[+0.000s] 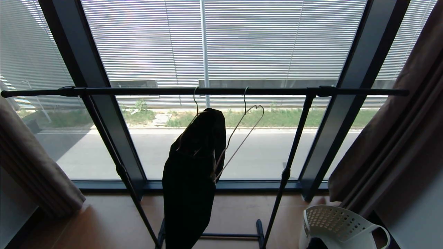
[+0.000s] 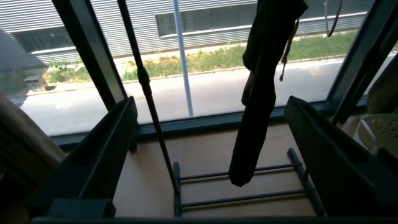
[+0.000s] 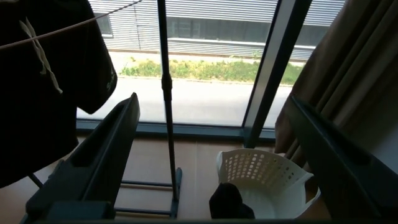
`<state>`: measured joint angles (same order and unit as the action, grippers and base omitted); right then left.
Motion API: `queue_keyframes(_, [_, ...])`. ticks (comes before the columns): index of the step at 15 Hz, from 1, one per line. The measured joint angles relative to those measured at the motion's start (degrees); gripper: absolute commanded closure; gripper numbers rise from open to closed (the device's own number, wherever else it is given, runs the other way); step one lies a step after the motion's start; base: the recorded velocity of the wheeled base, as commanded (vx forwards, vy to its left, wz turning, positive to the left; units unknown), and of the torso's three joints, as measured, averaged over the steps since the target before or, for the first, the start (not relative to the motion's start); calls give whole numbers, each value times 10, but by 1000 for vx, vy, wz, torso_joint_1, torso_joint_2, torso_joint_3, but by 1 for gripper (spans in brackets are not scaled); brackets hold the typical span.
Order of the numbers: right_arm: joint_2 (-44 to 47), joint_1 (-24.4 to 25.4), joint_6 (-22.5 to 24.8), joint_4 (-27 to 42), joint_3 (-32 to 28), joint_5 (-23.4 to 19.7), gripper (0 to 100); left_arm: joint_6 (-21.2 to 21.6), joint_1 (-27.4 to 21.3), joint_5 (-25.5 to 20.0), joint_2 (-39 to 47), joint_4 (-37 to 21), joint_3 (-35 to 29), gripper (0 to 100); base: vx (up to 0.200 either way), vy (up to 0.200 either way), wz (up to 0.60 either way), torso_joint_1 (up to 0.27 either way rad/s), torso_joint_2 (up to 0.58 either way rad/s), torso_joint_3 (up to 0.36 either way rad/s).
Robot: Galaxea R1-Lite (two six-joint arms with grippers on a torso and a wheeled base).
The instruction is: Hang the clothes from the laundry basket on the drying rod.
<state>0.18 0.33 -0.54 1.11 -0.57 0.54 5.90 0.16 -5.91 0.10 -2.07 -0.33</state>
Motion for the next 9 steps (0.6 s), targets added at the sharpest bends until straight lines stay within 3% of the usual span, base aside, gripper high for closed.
queue_keyframes(9, [0, 0, 1, -2, 2, 0, 0, 1, -1, -2, 0, 0, 0, 0, 0, 0, 0, -11, 28, 17])
